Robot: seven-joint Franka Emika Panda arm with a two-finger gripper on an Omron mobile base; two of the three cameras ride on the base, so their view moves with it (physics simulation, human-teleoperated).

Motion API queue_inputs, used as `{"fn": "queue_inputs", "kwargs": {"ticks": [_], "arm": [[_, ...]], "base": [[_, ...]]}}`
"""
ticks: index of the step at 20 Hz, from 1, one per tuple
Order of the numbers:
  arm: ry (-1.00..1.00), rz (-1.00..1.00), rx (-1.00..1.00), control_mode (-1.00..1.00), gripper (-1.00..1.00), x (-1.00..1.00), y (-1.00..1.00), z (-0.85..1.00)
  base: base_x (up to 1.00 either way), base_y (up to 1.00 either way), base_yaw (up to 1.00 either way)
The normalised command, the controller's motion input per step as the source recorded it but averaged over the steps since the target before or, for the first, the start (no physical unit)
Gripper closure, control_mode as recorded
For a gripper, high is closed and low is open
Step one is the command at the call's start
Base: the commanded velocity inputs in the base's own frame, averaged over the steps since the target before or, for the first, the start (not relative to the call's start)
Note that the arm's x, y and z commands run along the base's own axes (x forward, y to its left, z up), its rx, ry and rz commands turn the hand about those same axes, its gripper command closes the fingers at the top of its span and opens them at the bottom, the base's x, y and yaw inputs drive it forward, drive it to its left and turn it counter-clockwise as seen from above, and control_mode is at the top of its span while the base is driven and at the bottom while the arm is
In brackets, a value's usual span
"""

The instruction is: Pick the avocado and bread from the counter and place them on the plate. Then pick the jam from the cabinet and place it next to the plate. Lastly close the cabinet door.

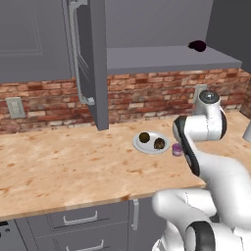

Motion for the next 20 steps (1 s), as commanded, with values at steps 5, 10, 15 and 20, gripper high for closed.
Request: {"fn": "queue_inputs", "kwargs": {"ticks": [5, 10, 15, 20], "arm": [[-0.40, 0.00, 0.00, -1.00, -1.00, -0.70, 0.00, 0.20], [-0.49, 0.00, -0.03, -1.00, -1.00, -0.66, 0.15, 0.17], [-0.41, 0.00, -0.03, -1.00, -1.00, -0.43, 0.08, 0.26], [-0.14, -0.03, 0.17, -1.00, -1.00, -0.26, -0.05, 0.19]], "base": [[0.00, 0.00, 0.00], [0.00, 0.00, 0.00], [0.00, 0.00, 0.00], [0.00, 0.00, 0.00]]}}
